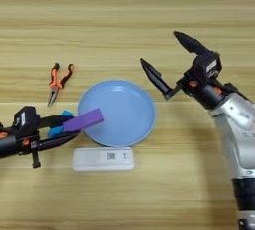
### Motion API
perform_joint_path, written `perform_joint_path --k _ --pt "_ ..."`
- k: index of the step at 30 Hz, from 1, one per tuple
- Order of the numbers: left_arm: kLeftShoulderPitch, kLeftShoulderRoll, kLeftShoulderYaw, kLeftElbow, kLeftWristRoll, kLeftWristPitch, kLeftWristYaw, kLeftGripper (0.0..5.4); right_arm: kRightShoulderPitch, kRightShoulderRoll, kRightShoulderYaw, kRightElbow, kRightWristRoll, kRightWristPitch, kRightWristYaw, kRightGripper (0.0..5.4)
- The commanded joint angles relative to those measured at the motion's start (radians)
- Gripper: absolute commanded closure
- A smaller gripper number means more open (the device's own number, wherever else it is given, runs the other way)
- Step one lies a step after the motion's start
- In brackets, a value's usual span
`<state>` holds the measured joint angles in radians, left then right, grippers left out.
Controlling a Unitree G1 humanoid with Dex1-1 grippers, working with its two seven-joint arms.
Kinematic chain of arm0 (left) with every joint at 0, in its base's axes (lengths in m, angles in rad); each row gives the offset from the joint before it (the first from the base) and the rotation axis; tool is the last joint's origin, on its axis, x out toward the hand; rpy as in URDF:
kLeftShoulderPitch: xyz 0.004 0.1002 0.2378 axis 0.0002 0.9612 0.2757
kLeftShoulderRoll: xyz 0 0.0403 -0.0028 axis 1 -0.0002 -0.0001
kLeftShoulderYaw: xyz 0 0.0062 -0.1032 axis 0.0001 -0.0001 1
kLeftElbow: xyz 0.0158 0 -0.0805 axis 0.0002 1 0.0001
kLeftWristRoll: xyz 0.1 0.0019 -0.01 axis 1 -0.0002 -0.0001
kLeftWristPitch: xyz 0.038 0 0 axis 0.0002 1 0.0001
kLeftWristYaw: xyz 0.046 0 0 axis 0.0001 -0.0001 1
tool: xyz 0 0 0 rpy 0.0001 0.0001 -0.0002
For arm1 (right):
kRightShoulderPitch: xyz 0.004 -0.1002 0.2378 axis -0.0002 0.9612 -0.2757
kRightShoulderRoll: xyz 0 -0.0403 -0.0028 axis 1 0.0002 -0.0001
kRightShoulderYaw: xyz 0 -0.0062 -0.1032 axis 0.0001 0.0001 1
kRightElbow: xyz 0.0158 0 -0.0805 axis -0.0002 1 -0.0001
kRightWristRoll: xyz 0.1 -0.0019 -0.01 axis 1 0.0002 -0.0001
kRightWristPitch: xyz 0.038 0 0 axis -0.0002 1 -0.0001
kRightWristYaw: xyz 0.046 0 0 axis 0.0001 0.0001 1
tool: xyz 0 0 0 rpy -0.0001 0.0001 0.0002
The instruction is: Move the objects on the table
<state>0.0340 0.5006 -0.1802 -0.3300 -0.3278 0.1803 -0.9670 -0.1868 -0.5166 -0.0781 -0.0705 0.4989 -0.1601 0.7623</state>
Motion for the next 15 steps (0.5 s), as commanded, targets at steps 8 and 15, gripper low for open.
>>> perform_joint_path --k 8,15 --pt "-0.020 0.033 -0.011 -0.036 -0.005 -0.009 -0.026 4.06 0.041 -0.150 0.021 -0.190 0.127 0.277 0.237 0.00" --pt "-0.040 0.049 -0.034 -0.046 0.005 -0.009 -0.049 4.06 0.069 -0.231 0.091 -0.260 0.098 0.351 0.401 0.00"
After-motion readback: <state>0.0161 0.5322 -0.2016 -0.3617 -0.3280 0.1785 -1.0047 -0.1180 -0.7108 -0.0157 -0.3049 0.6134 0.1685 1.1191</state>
